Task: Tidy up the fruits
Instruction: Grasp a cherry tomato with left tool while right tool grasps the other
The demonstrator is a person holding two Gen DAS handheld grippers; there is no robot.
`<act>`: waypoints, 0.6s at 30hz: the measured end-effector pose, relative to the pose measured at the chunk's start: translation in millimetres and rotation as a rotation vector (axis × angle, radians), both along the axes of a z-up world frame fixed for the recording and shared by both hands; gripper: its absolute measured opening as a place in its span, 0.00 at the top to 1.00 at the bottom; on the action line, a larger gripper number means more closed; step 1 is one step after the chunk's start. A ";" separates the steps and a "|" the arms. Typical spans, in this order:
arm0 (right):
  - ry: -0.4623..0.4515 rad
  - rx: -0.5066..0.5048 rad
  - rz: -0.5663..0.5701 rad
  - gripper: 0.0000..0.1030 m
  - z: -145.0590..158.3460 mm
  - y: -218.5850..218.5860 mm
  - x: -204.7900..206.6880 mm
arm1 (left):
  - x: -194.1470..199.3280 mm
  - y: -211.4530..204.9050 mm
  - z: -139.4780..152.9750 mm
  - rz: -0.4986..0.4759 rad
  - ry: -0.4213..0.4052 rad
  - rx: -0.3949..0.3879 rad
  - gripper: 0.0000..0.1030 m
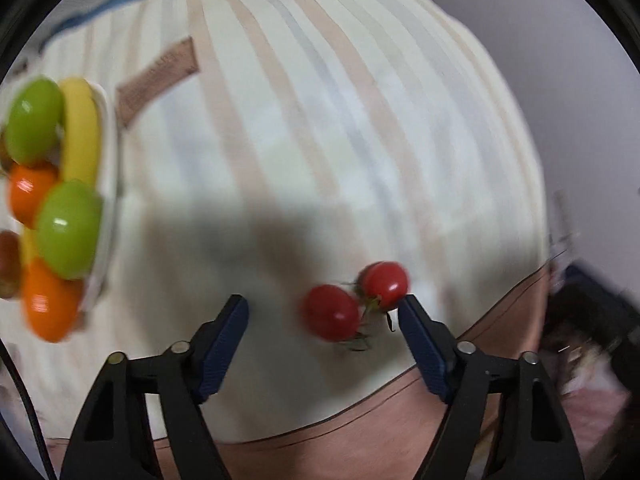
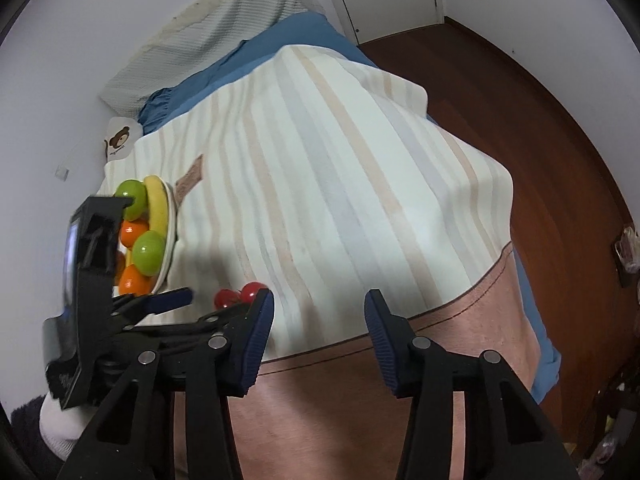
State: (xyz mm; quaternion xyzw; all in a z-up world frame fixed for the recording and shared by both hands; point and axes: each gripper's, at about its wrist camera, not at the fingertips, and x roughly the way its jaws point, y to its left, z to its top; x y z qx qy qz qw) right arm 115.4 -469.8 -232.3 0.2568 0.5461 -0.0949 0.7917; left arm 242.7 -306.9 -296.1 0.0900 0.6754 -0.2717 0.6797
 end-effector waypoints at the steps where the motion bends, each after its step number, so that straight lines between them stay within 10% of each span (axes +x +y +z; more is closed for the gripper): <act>1: 0.007 0.001 0.001 0.52 -3.0 -0.8 0.4 | 0.8 -1.1 -0.2 0.006 0.011 -0.015 0.47; 6: 0.023 0.016 0.025 0.52 -13.4 5.8 8.3 | -4.9 -3.1 9.7 -0.032 -0.047 0.027 0.75; 18: 0.056 0.084 0.190 0.52 -49.5 63.9 61.8 | -2.8 39.9 16.6 0.019 -0.093 0.065 0.75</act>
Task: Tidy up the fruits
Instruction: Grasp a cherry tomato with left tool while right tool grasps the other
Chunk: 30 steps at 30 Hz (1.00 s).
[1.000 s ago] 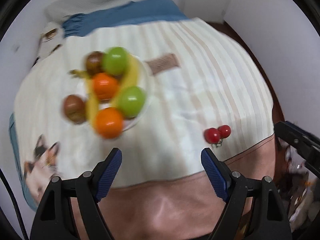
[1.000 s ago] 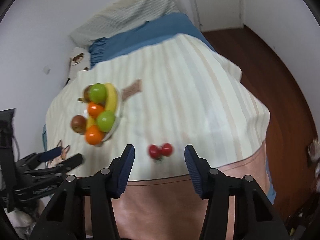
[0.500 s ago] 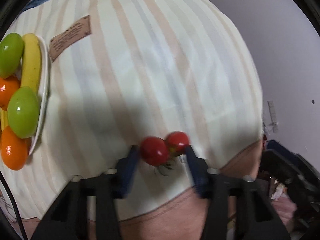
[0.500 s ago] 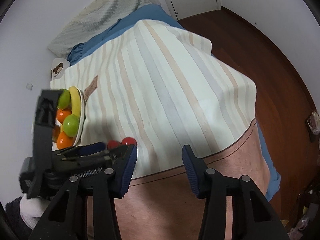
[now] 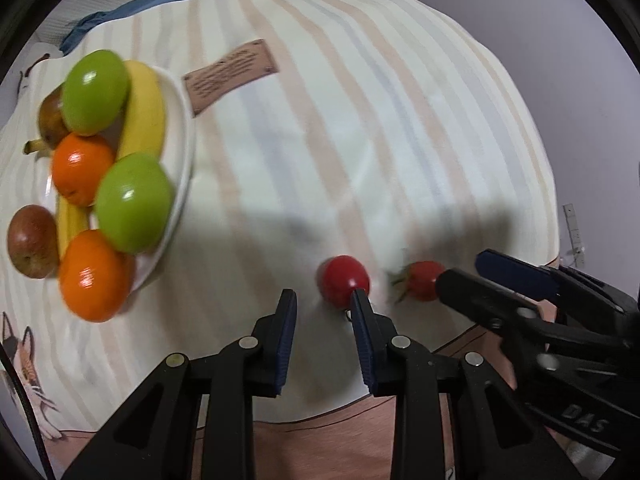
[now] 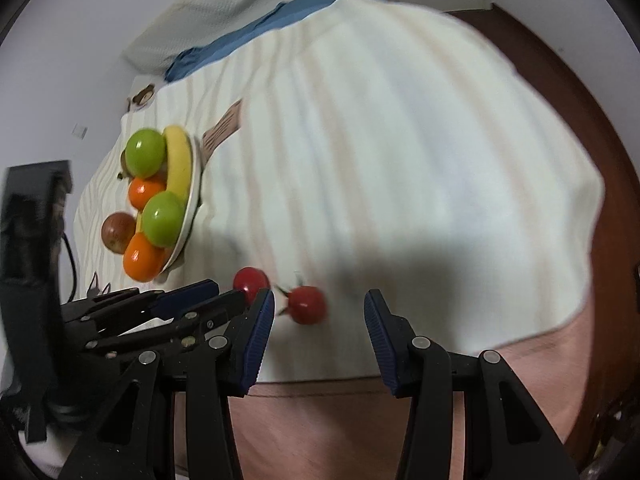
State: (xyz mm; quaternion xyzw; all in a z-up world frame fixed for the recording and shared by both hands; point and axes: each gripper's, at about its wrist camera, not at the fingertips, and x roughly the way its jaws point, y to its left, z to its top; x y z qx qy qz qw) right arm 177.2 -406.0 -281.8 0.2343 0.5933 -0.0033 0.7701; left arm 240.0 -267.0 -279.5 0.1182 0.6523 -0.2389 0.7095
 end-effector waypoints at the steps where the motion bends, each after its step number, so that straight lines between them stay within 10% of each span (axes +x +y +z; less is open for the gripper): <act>1: 0.008 0.003 0.011 0.52 -3.6 4.4 2.6 | 1.1 6.4 0.1 0.006 -0.003 0.006 0.75; 8: 0.020 -0.062 0.084 0.68 -25.3 30.6 13.1 | 6.8 37.0 -7.7 0.089 0.050 0.035 0.75; 18: 0.025 -0.121 0.067 0.72 -15.2 11.9 -15.6 | 26.3 52.5 4.5 0.158 0.123 -0.045 0.47; 30: 0.033 -0.091 0.017 0.72 -19.6 -3.8 -28.8 | 42.7 -24.1 -14.4 0.064 0.082 -0.009 0.54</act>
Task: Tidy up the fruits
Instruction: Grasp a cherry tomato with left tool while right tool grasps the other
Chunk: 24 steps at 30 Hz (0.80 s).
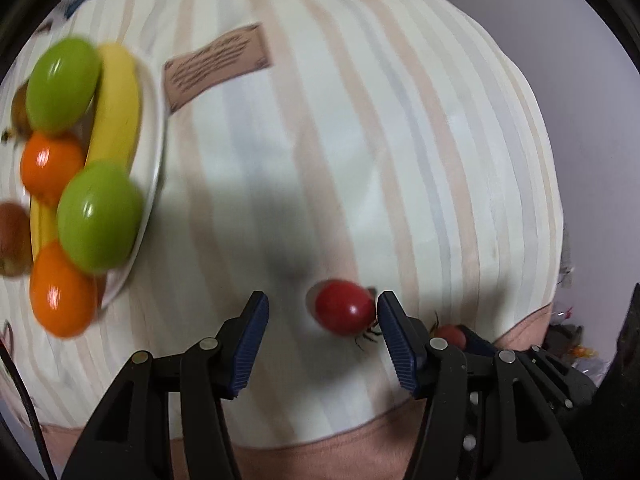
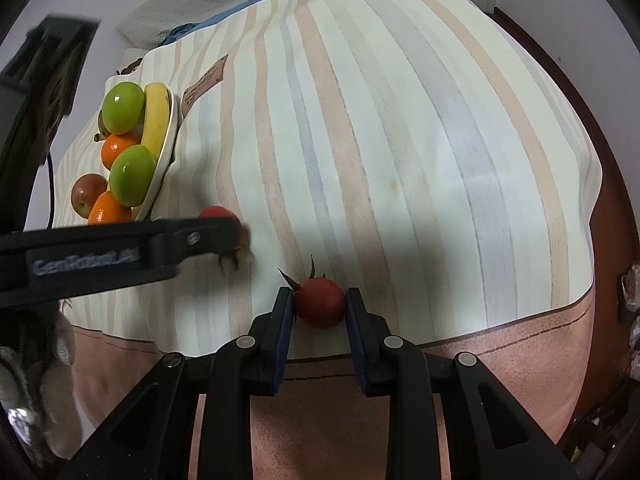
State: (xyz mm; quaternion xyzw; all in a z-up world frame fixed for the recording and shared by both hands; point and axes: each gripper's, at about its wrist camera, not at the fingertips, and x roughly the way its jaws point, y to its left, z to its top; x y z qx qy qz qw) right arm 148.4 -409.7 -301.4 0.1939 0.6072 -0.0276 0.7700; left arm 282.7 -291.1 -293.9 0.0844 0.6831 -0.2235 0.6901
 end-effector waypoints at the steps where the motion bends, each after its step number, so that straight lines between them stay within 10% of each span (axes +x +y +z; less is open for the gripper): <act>1: 0.001 0.000 0.000 0.72 0.0 -0.4 -0.3 | -0.7 -6.9 -1.0 -0.017 -0.013 0.006 0.59; 6: 0.002 -0.004 0.003 0.72 -0.8 1.0 2.6 | -6.5 -31.8 -6.2 -0.055 -0.047 0.033 0.73; 24: 0.058 0.057 0.084 0.72 -6.0 31.7 -17.6 | -86.6 50.1 -13.2 -0.031 0.032 0.076 0.72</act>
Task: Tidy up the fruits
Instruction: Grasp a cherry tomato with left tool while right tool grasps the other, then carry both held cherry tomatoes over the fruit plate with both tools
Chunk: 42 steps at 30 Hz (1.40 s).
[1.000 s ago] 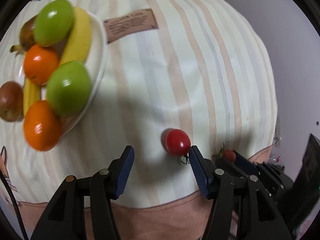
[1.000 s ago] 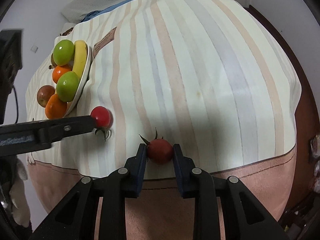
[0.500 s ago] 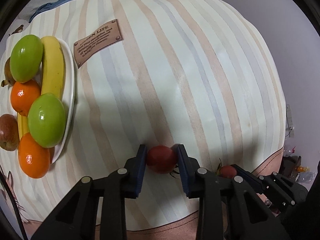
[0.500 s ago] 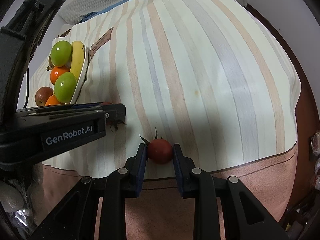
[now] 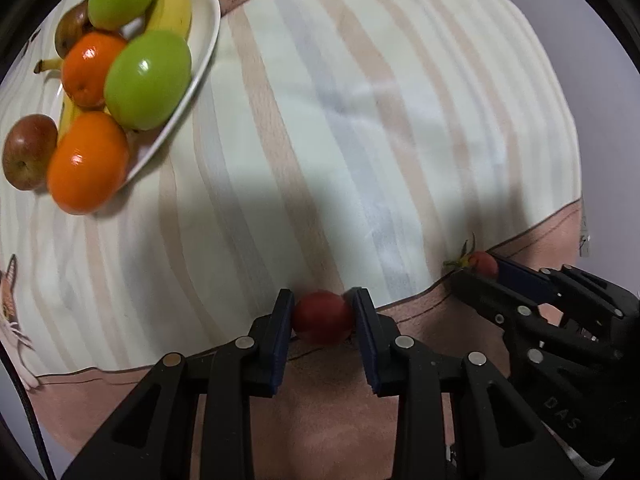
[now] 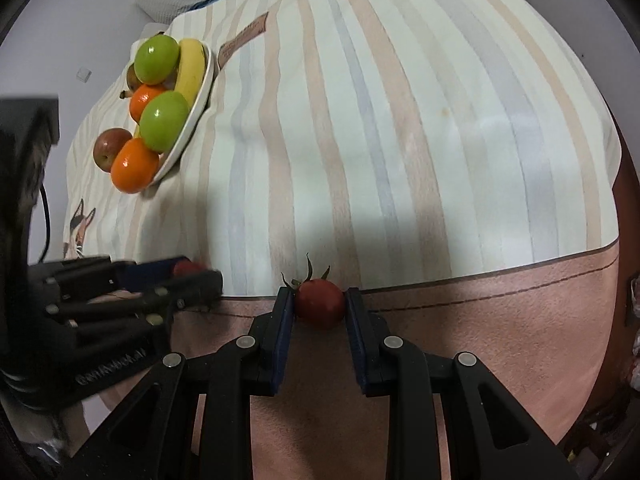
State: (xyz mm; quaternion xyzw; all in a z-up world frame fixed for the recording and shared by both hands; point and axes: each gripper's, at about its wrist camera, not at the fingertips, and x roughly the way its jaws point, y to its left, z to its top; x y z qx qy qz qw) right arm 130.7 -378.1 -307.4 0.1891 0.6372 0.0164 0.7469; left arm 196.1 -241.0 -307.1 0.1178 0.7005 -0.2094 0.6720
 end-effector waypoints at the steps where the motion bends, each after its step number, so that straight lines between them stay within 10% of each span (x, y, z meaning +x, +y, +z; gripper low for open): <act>1: 0.006 -0.001 -0.001 0.72 -2.1 -0.6 1.3 | 0.9 -1.2 -3.6 0.002 -0.003 0.005 0.72; 14: 0.022 -0.040 0.011 0.72 -12.7 9.8 10.2 | 2.6 -4.0 -22.9 0.018 -0.025 0.011 0.72; 24: -0.043 -0.007 0.020 0.72 16.3 18.8 16.3 | 10.4 16.4 39.8 0.056 -0.097 -0.061 0.73; 33: -0.154 0.074 0.127 0.72 54.1 73.3 76.6 | 72.7 83.0 96.5 0.206 -0.181 -0.119 0.73; 42: -0.228 0.052 0.190 0.73 60.2 122.8 170.4 | 160.3 140.8 83.9 0.332 -0.109 -0.176 0.73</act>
